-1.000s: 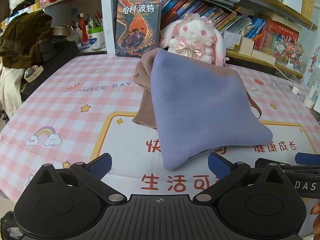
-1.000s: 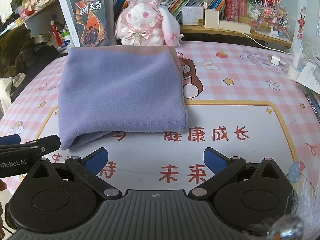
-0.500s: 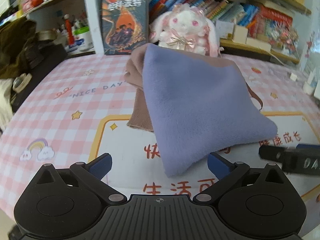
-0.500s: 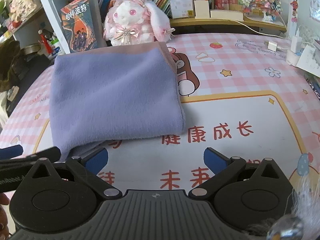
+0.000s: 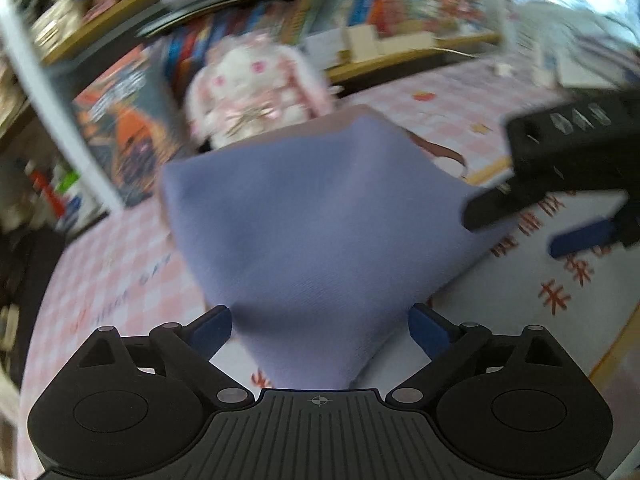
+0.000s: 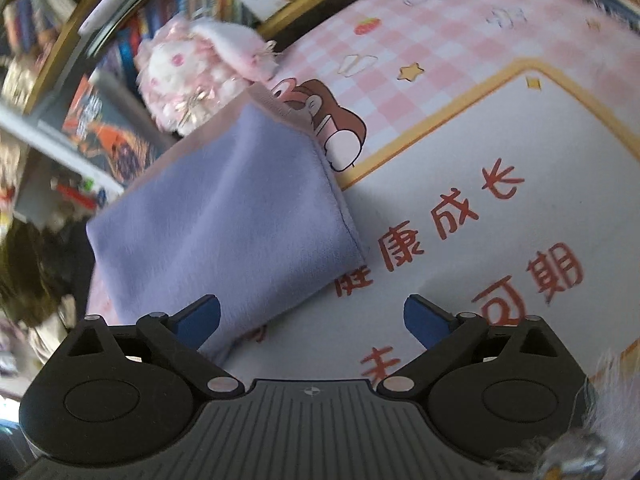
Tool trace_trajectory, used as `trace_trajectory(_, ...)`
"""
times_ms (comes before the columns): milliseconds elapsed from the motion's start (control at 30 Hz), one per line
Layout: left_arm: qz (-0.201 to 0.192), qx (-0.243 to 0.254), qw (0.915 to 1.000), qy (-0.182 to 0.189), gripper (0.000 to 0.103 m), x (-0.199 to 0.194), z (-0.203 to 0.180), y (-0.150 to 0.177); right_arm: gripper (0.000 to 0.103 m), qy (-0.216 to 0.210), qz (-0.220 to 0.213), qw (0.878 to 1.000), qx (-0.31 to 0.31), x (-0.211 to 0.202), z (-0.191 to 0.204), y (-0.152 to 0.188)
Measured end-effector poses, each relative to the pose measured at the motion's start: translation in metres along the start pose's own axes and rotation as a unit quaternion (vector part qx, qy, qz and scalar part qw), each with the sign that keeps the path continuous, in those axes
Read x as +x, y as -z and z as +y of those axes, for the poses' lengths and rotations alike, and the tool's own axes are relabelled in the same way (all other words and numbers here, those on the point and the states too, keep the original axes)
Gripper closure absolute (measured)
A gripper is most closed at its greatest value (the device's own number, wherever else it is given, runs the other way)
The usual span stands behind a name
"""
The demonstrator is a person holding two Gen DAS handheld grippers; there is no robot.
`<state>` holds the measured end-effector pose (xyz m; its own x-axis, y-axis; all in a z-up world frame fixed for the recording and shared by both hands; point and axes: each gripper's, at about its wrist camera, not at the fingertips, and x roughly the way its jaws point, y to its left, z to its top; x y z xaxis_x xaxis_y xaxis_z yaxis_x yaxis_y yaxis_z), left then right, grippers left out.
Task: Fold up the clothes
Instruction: 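Grasp the sweater's lavender edge with the left gripper while the right gripper grasps the pink edge, then lift the sweater with both grippers and shake it open in the air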
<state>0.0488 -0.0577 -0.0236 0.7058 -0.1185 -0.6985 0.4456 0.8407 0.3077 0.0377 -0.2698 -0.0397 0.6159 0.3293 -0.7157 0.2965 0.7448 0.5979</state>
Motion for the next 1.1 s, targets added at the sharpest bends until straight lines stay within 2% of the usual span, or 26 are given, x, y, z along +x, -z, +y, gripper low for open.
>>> trace_trajectory(67, -0.004, 0.028, 0.9996, 0.001, 0.009, 0.005, -0.002, 0.0, 0.013, -0.004, -0.006, 1.0, 0.014, 0.003, -0.001, -0.003)
trace_trajectory(133, -0.009, 0.054, 0.9985, 0.003, 0.014, 0.009, -0.004, 0.0, 0.014, -0.007, -0.012, 1.0, 0.027, 0.006, -0.003, -0.006)
trace_trajectory(167, -0.016, 0.049, 0.9986, 0.011, 0.022, 0.006, -0.001, -0.001, 0.014, -0.01, -0.016, 0.999, 0.034, 0.007, -0.003, -0.007)
trace_trajectory(233, -0.028, 0.039, 0.9985, 0.027, 0.046, 0.0, 0.006, -0.001, 0.014, -0.016, -0.022, 0.999, 0.043, 0.01, -0.004, -0.01)
trace_trajectory(267, -0.035, 0.034, 0.9982, 0.034, 0.066, -0.003, 0.009, -0.002, 0.014, -0.019, -0.024, 0.998, 0.047, 0.012, -0.004, -0.011)
trace_trajectory(300, -0.041, 0.029, 0.9978, 0.042, 0.079, -0.006, 0.012, -0.002, 0.014, -0.022, -0.026, 0.998, 0.05, 0.014, -0.004, -0.012)
trace_trajectory(367, -0.054, 0.02, 0.9967, 0.057, 0.087, -0.012, 0.019, -0.003, 0.019, -0.031, -0.026, 0.997, 0.059, 0.018, -0.004, -0.014)
trace_trajectory(400, -0.06, 0.015, 0.996, 0.065, 0.089, -0.015, 0.023, -0.003, 0.021, -0.04, -0.023, 0.997, 0.066, 0.02, -0.004, -0.015)
trace_trajectory(467, -0.073, 0.005, 0.9941, 0.08, 0.09, -0.021, 0.029, -0.004, 0.034, -0.057, -0.017, 0.995, 0.079, 0.024, -0.004, -0.016)
trace_trajectory(533, -0.094, -0.013, 0.9909, 0.095, 0.09, -0.033, 0.038, -0.006, 0.042, -0.077, -0.011, 0.993, 0.094, 0.027, -0.004, -0.018)
trace_trajectory(667, -0.123, -0.049, 0.9857, 0.104, 0.091, -0.058, 0.049, -0.007, 0.051, -0.141, -0.009, 0.98, 0.14, 0.031, -0.009, -0.023)
trace_trajectory(767, -0.139, -0.072, 0.9817, 0.108, 0.091, -0.075, 0.052, -0.003, 0.052, -0.191, -0.006, 0.966, 0.172, 0.036, -0.011, -0.029)
trace_trajectory(900, -0.142, -0.089, 0.981, 0.097, 0.091, -0.09, 0.052, 0.001, 0.052, -0.241, 0.006, 0.947, 0.213, 0.046, -0.014, -0.036)
trace_trajectory(933, -0.141, -0.094, 0.9811, 0.094, 0.091, -0.093, 0.051, 0.003, 0.061, -0.254, 0.009, 0.941, 0.224, 0.047, -0.016, -0.037)
trace_trajectory(967, -0.138, -0.099, 0.9812, 0.09, 0.091, -0.094, 0.051, 0.005, 0.075, -0.266, 0.011, 0.936, 0.232, 0.047, -0.017, -0.038)
trace_trajectory(1033, -0.141, -0.109, 0.9796, 0.092, 0.091, -0.1, 0.05, 0.007, 0.088, -0.297, -0.003, 0.927, 0.227, 0.035, -0.016, -0.041)
trace_trajectory(1100, -0.157, -0.116, 0.975, 0.106, 0.091, -0.107, 0.05, 0.003, 0.094, -0.325, -0.024, 0.919, 0.22, 0.016, -0.017, -0.049)
